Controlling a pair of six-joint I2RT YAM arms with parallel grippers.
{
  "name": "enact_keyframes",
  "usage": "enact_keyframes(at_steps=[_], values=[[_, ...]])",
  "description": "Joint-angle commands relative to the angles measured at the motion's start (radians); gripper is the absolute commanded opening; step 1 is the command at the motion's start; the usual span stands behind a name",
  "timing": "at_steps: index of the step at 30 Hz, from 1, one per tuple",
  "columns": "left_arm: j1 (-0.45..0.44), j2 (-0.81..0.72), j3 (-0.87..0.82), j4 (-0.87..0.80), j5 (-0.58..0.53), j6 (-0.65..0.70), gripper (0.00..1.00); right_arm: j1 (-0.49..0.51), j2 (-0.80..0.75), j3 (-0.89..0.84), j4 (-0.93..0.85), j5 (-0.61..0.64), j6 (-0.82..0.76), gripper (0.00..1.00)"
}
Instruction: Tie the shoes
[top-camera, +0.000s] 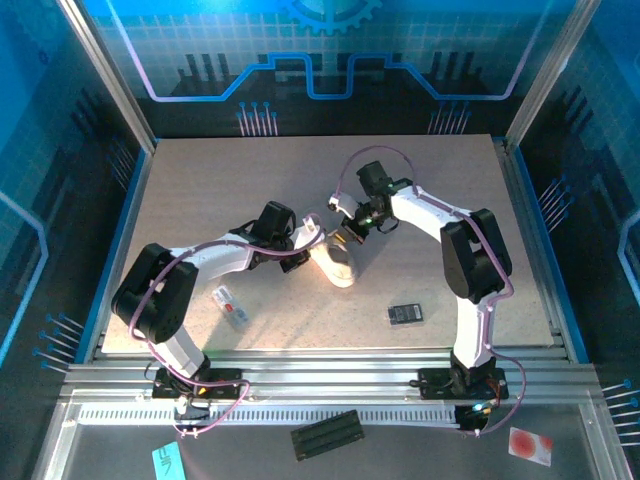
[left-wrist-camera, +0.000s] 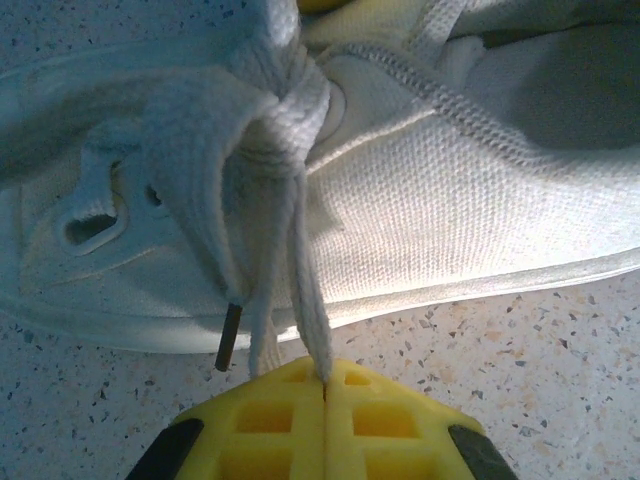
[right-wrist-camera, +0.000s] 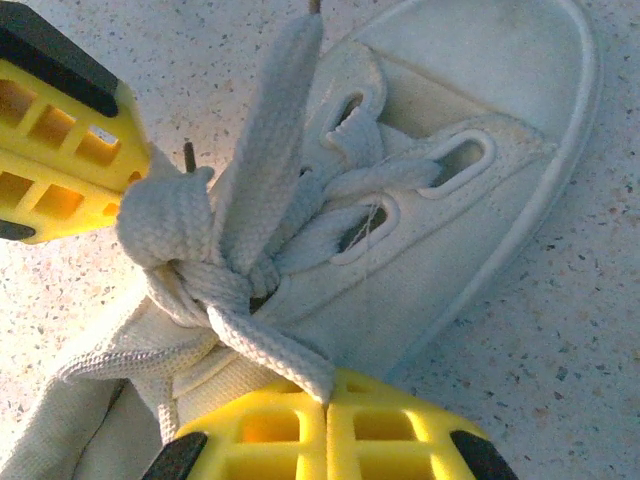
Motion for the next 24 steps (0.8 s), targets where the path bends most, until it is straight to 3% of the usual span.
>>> enact_keyframes(at_steps=[1, 10, 12, 13, 15, 19, 24], values=[[-0.007, -0.009, 0.021, -0.057, 0.006, -0.015, 0.0, -0.018, 0.029, 0.032, -0.052, 0.032, -0.023, 0.0], [-0.007, -0.003, 0.025, -0.069, -0.006, -0.013, 0.0, -0.018, 0.063, 0.059, -0.086, 0.053, -0.024, 0.0], [-0.007, -0.007, 0.025, -0.067, -0.011, -0.015, 0.0, -0.022, 0.046, 0.053, -0.069, 0.043, -0.011, 0.17], [-0.007, -0.014, 0.021, -0.057, -0.014, -0.019, 0.08, -0.023, 0.035, 0.052, -0.06, 0.04, -0.002, 0.3], [-0.008, -0.039, 0.003, -0.027, -0.016, -0.016, 0.24, -0.03, 0.01, 0.049, -0.051, 0.037, 0.007, 0.44], [-0.007, -0.121, -0.047, 0.035, -0.016, 0.014, 0.43, -0.061, -0.064, 0.024, -0.015, 0.006, 0.035, 0.52], [-0.003, -0.234, -0.081, 0.041, -0.049, 0.036, 0.51, -0.108, -0.174, -0.049, 0.056, -0.028, 0.059, 0.61]])
